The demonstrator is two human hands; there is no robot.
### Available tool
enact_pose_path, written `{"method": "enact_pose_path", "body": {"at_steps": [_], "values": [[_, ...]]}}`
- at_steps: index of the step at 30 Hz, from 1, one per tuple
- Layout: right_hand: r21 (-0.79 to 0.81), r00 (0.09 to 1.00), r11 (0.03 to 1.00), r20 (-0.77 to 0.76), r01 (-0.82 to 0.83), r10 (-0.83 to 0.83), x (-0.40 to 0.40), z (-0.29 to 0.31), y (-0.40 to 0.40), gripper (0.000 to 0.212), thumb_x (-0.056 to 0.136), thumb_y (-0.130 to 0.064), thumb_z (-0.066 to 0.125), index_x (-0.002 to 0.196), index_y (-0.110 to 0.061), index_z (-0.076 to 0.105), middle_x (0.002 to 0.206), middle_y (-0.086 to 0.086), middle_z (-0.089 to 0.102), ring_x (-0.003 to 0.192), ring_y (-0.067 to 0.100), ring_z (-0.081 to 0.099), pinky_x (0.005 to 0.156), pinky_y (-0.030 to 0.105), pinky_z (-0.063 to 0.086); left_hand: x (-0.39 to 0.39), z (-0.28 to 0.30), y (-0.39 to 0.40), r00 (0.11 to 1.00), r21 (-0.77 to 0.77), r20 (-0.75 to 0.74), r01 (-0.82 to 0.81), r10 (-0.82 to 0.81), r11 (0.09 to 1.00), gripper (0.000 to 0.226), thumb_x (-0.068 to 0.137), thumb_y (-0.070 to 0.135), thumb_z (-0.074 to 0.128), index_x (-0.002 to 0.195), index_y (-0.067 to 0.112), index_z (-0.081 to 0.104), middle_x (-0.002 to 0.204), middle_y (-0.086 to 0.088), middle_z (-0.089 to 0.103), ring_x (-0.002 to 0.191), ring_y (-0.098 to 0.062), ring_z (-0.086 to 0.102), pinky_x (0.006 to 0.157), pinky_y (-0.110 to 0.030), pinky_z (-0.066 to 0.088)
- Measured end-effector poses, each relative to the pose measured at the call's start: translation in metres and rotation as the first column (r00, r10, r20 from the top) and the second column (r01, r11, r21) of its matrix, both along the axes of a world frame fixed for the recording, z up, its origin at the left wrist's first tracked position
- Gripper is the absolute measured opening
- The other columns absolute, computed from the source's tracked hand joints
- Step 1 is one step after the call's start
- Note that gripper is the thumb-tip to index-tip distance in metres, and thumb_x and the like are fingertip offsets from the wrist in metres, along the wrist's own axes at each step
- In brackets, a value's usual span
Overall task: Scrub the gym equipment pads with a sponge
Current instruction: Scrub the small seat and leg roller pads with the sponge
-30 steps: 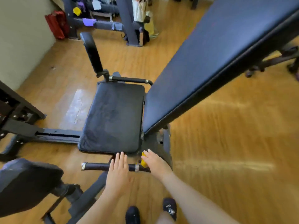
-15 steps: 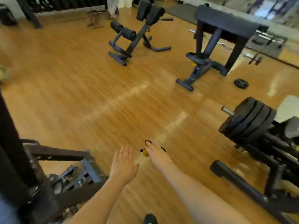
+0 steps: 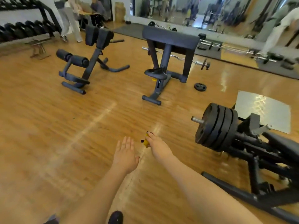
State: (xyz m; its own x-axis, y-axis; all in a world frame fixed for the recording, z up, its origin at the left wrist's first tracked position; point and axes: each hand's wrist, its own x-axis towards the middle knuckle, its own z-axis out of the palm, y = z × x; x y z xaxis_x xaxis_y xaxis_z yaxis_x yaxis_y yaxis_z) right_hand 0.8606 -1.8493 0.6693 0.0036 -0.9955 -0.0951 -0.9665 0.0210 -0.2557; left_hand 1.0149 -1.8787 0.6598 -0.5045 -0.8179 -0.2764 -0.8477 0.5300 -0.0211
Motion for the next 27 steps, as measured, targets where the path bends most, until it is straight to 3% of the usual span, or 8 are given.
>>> {"method": "enact_pose_path", "body": {"at_steps": [12,20,27], "values": [[-0.037,0.988,0.988,-0.034,0.15,-0.151,-0.041,0.009,-0.2,0.051,0.095,0.003,0.038,0.143,-0.012,0.03,0.156,0.004,0.014,0.145,0.019,0.005,0.111,0.031,0.027,-0.039,0.025,-0.23,0.989,-0.034,0.006,0.146,-0.146,0.989,0.071,0.1,0.046,0.024,0.151,0.005,-0.006,0.16,-0.011,-0.009,0.146,-0.026,-0.012,0.118,-0.045,-0.002],[-0.006,0.966,0.966,-0.018,0.259,-0.259,-0.14,-0.016,-0.348,0.056,0.094,0.005,0.038,0.145,-0.012,0.023,0.157,0.004,0.009,0.145,0.019,0.002,0.114,0.027,0.018,-0.134,0.009,-0.384,0.975,-0.027,0.032,0.219,-0.219,0.975,0.07,0.1,0.046,0.023,0.151,0.006,-0.005,0.159,-0.012,-0.01,0.146,-0.027,-0.012,0.118,-0.046,-0.003],[-0.013,0.961,0.962,0.041,0.274,-0.274,-0.215,-0.013,-0.514,0.061,0.093,0.009,0.038,0.147,-0.012,0.021,0.157,0.003,0.009,0.145,0.019,0.003,0.115,0.03,0.019,-0.213,0.02,-0.537,0.96,-0.048,0.068,0.275,-0.272,0.96,0.07,0.1,0.046,0.023,0.151,0.007,-0.004,0.159,-0.012,-0.01,0.146,-0.026,-0.012,0.118,-0.045,-0.005]]}}
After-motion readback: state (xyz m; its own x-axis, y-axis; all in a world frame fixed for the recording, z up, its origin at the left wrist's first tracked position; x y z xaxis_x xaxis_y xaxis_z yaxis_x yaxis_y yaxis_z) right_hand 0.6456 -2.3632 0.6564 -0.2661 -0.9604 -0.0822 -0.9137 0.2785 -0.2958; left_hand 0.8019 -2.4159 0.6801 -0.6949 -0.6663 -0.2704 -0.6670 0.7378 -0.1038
